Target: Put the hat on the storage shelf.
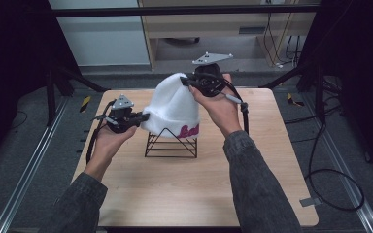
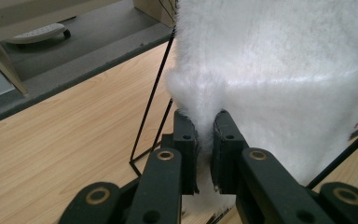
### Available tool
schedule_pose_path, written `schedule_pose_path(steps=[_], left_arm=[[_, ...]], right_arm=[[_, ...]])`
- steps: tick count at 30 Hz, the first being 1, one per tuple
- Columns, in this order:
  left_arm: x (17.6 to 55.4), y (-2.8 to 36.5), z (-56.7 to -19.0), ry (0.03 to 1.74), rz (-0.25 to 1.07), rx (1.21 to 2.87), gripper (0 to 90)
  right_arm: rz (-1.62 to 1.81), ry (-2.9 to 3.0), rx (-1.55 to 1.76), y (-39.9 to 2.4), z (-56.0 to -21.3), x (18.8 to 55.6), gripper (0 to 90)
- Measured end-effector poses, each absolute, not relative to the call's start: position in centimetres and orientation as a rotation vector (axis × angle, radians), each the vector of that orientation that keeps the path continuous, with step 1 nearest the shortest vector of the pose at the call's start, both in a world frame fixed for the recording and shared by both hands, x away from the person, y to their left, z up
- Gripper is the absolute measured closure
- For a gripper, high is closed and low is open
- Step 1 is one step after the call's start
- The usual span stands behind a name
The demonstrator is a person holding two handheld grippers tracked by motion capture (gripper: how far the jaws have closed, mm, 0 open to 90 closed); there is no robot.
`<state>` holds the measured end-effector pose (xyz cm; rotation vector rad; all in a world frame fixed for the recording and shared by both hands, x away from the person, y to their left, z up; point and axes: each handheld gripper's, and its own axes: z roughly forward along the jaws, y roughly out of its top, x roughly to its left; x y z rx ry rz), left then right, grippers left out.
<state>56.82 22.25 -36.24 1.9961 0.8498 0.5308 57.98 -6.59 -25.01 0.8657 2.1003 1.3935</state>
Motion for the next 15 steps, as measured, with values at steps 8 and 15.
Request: schedule_pose_path(steps=[8, 15], left_arm=[[56.8, 22.4, -36.7, 0.868, 0.523, 2.001, 82.1], [56.0, 23.0, -37.4, 0.842, 0.511, 2.001, 82.0]], right_arm=[[1.368, 2.111, 0.880, -6.5, -25.6, 58.3, 83.4], [1.368, 2.137, 0.841, -6.1, -25.8, 57.4, 83.4]])
